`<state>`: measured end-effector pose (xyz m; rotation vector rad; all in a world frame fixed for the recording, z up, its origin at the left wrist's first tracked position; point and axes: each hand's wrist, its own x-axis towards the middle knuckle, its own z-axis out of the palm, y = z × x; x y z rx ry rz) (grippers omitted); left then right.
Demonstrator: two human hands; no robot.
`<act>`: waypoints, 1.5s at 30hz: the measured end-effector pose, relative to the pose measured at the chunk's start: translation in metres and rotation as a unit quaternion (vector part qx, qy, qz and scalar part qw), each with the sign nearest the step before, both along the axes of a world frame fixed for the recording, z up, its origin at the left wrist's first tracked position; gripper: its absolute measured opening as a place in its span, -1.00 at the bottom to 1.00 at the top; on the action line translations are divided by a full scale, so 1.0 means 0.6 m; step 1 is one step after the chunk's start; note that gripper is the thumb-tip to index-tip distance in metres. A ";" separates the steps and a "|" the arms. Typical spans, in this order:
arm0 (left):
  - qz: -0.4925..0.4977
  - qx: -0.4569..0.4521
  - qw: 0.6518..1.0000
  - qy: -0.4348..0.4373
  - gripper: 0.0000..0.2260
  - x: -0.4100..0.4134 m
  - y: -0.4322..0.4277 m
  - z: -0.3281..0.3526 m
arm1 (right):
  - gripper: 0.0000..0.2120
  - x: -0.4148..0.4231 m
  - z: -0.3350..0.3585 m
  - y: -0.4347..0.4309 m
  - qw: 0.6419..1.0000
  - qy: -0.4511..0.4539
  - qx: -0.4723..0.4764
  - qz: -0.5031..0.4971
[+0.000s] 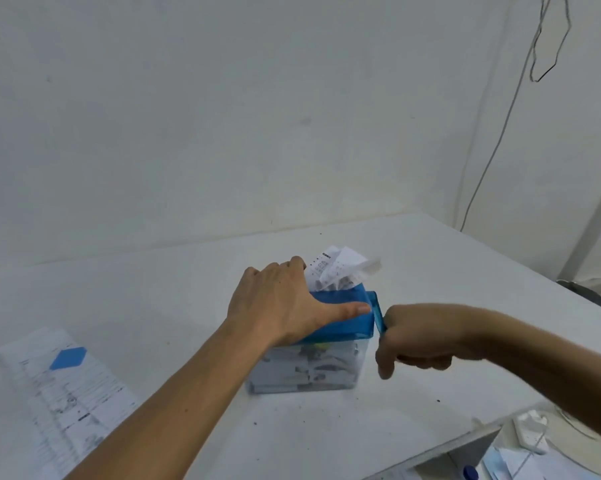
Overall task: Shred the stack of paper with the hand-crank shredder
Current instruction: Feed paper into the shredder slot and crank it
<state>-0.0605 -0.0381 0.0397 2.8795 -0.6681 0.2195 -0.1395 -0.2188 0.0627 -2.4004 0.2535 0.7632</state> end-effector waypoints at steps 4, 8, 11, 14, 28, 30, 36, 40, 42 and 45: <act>-0.004 -0.021 1.000 0.002 -0.04 0.007 0.000 0.006 | -0.55 0.008 0.043 0.008 1.000 0.018 -0.018 -0.004; -0.015 0.009 1.000 -0.004 -0.14 0.000 -0.003 -0.002 | -0.83 -0.017 0.009 0.026 0.995 -0.067 -0.067 -0.042; -0.020 0.014 0.999 0.037 -0.15 0.003 -0.002 0.006 | -0.89 -0.053 -0.026 0.051 0.943 -0.251 -0.208 -0.061; -0.025 0.020 0.996 0.087 -0.06 0.010 -0.012 0.020 | -0.89 -0.074 -0.060 0.079 0.879 -0.326 -0.346 -0.045; -0.052 -0.071 0.994 0.066 0.05 0.005 -0.011 -0.001 | -0.73 0.071 0.097 0.006 0.972 -0.073 -0.193 0.110; -0.048 -0.065 0.995 0.066 0.04 0.004 -0.011 0.001 | -0.71 0.118 0.113 -0.009 0.985 0.025 -0.140 0.093; -0.039 -0.078 0.995 0.058 -0.04 0.004 -0.009 0.006 | -0.80 0.191 0.081 -0.025 0.996 0.068 -0.034 0.040; -0.023 -0.112 0.992 0.060 -0.29 0.009 -0.013 0.003 | -0.71 0.191 0.039 -0.032 0.992 -0.122 0.005 -0.014; -0.018 -0.155 0.986 0.066 -0.42 0.016 -0.015 0.002 | -0.69 0.184 0.025 -0.031 0.977 -0.210 -0.018 -0.020; -0.024 -0.222 0.973 0.055 -0.61 0.017 -0.011 0.003 | -0.70 0.171 0.012 -0.024 0.951 -0.303 -0.068 -0.004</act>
